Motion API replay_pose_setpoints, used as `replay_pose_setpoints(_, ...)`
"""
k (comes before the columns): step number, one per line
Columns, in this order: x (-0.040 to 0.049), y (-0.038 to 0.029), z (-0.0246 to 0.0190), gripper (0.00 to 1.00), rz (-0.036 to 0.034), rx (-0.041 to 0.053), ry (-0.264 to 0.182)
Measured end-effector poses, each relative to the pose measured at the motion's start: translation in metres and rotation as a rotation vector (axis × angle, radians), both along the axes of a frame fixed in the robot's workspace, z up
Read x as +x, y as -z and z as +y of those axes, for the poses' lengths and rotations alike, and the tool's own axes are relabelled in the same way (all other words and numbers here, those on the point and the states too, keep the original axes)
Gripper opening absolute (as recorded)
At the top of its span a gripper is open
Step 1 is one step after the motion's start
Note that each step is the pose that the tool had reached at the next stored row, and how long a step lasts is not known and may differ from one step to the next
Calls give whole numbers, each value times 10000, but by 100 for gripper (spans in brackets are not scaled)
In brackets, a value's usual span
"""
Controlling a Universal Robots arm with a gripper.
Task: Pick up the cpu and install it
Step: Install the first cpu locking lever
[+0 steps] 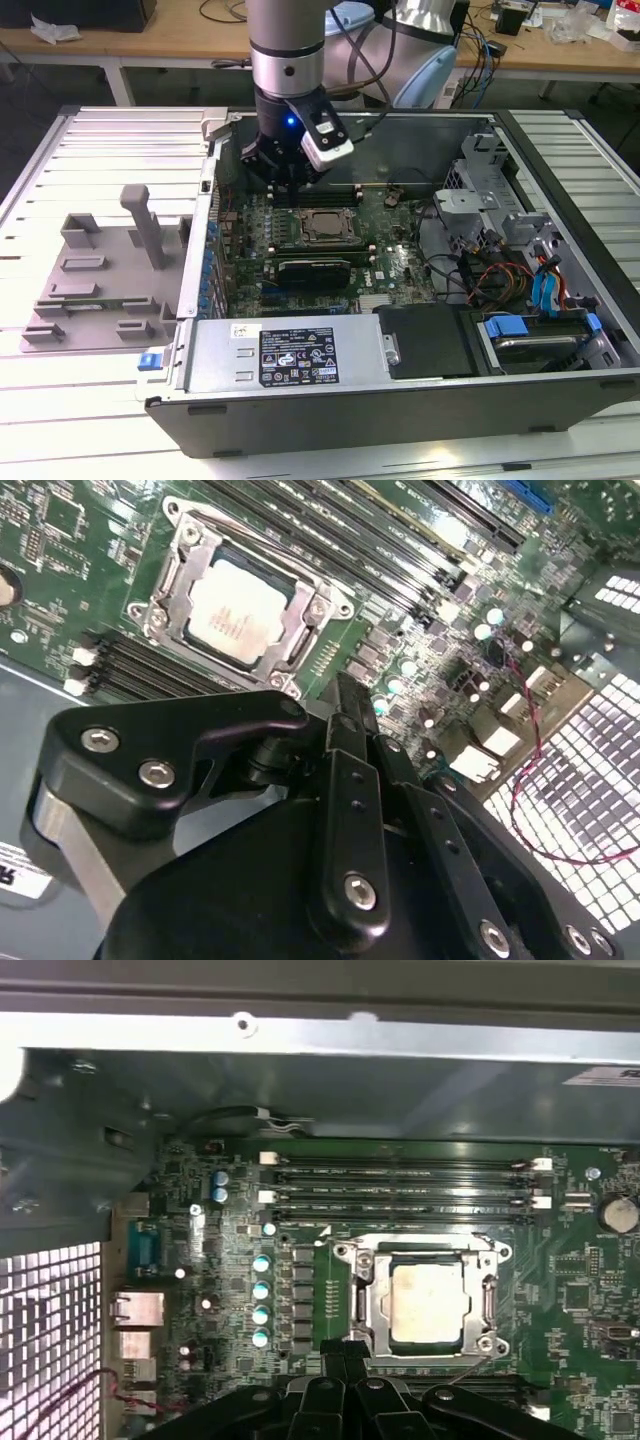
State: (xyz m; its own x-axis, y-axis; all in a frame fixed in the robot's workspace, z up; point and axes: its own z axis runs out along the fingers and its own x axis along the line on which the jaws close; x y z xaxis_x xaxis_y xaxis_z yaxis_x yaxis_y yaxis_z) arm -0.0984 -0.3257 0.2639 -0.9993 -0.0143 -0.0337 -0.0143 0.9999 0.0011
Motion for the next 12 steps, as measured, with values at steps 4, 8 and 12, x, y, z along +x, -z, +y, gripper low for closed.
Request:
replay_pose_setpoints(4, -77, 0, 16, 11, 1, 125, 2)
replay_pose_setpoints(8, -126, 0, 15, 11, 0, 645, 0)
replay_pose_setpoints(12, -139, 1, 15, 11, 1, 1226, 2)
